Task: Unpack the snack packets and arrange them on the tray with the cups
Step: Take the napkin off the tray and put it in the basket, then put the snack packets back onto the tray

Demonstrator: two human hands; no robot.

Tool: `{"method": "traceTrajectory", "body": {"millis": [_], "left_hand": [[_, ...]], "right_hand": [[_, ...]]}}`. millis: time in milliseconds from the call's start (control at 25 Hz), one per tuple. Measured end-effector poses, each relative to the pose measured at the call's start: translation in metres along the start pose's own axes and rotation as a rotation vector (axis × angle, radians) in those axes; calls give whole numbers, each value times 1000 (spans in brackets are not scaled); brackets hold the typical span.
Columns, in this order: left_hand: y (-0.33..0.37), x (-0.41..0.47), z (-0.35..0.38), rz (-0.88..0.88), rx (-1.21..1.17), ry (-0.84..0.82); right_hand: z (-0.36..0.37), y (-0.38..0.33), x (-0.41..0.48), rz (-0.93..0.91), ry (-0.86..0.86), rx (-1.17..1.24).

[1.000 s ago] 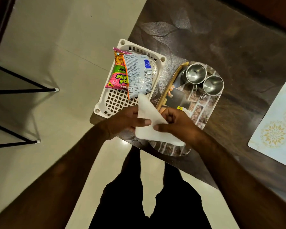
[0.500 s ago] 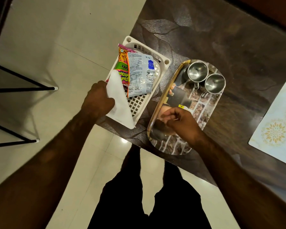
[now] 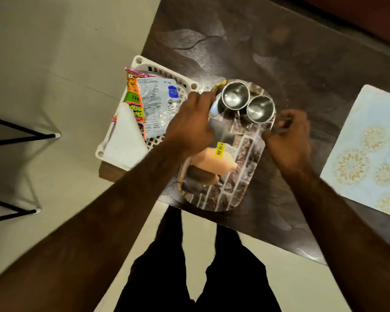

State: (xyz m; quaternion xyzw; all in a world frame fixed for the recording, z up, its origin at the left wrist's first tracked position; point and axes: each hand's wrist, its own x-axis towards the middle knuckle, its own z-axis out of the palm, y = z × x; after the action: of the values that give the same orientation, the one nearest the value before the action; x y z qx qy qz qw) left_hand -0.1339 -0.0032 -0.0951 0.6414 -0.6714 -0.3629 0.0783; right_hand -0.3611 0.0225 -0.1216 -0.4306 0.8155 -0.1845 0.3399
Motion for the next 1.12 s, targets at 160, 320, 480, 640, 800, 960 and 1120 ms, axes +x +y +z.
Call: {"method": "traceTrajectory", "body": {"millis": [160,320,480,640,800,960,1120], "left_hand": [[32,66,18,94,187,-114],[29,90,34,94,251,-186],[17,91,35,174,161,-253],[16,89,31,189,160,-264],[18,89,35,157,134,-197],[14,88,37,151,137,-162],[16,86,35,141,138,-195]], "right_hand": [[4,-3,32,7,-147,12],[24,-12,34,-115,-236,-38],[19,-14,39,-174,-233,-131],[14,-16,41,-176,-225,-170],[17,-16,44,-180,-188,-160],[17,-14,47,-203,-188,-164],[19,-12,48,-220,-186,-168]]}}
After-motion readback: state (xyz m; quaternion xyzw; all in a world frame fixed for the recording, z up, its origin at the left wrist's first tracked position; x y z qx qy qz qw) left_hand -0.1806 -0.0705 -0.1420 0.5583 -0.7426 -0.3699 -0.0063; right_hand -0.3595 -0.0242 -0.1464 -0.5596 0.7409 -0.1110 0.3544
